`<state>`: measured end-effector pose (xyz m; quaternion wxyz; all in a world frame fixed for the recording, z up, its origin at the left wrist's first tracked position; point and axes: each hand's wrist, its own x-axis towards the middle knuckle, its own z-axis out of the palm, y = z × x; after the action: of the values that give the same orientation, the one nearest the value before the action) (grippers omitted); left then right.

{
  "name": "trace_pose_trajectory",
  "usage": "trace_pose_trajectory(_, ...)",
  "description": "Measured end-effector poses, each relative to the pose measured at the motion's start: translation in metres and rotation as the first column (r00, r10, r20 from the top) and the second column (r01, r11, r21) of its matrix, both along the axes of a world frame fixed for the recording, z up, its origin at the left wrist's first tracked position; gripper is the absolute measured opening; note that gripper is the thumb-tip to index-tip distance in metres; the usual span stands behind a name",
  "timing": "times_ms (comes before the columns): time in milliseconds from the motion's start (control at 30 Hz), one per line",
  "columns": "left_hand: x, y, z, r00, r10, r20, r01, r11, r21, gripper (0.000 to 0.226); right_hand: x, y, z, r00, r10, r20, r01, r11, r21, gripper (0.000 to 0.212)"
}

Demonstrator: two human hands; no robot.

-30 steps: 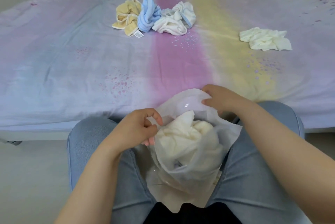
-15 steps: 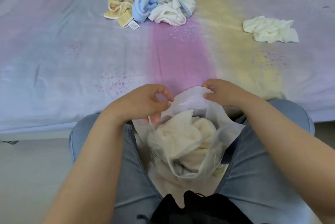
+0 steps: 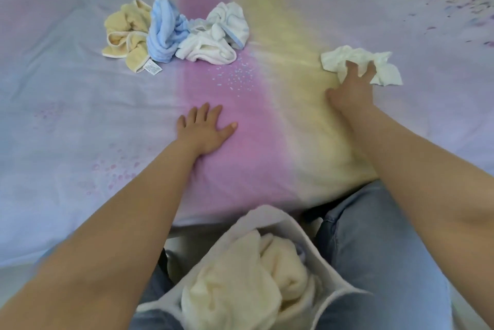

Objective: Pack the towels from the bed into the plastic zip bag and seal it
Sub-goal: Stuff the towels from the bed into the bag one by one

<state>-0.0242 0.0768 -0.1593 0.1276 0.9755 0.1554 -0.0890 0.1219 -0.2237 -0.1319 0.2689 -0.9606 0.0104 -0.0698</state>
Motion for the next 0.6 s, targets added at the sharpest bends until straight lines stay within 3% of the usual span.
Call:
trace_pose_trajectory(100, -0.002, 0.003, -0.012, 0.999, 0.01, 0.051, -0.01, 1.0, 0.01, 0.076, 0.037, -0.009, -0.004, 0.99, -0.107, -0.093, 0.113, 0.992, 0.055, 0.076)
trace_pose_trajectory(200, -0.002, 0.001, -0.016, 0.996, 0.022, 0.085, -0.023, 1.0, 0.019, 0.074, 0.05, -0.012, -0.008, 0.992, -0.123, -0.02, 0.124, 0.99, 0.064, 0.041)
trace_pose_trajectory(333, -0.004, 0.0, -0.016, 0.993, 0.028, 0.111, -0.031, 0.999, 0.018, 0.072, 0.012, 0.016, 0.001, 0.99, 0.11, 0.093, -0.127, 0.972, 0.198, 0.016)
trace_pose_trajectory(400, -0.006, 0.001, -0.013, 0.992, 0.03, 0.119, -0.029, 1.0, -0.008, 0.071, -0.021, 0.032, 0.002, 0.971, 0.225, 0.086, -0.24, 0.935, 0.263, 0.027)
trace_pose_trajectory(500, -0.015, -0.001, -0.002, 0.99, 0.002, 0.143, 0.011, 0.996, -0.09, 0.068, -0.074, 0.041, 0.005, 0.933, 0.346, 0.095, -0.356, 0.858, 0.371, 0.022)
trace_pose_trajectory(600, -0.039, -0.001, 0.017, 0.978, -0.096, 0.183, 0.149, 0.94, -0.305, 0.058, -0.109, 0.04, 0.016, 0.878, 0.466, 0.108, -0.465, 0.778, 0.422, 0.026)
